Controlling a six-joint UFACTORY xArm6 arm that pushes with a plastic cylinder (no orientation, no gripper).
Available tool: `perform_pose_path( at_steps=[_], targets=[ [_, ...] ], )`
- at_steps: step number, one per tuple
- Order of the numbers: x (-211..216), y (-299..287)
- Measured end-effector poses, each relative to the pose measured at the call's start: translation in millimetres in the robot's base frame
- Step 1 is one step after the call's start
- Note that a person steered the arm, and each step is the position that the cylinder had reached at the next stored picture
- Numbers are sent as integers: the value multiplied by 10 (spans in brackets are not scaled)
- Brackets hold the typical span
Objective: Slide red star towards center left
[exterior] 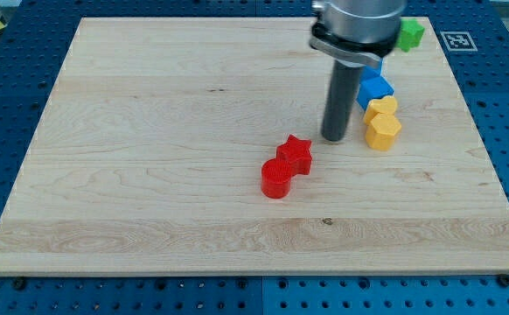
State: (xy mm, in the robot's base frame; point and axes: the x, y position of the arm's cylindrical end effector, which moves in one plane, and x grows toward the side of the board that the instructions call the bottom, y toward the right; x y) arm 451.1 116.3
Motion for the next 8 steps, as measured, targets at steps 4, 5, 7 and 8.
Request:
perform_pose_path(
  at_steps=[4,5,7,8],
  targets=[
    [540,-158],
    [435,-504],
    [306,-1262],
    [202,-1666]
  ],
)
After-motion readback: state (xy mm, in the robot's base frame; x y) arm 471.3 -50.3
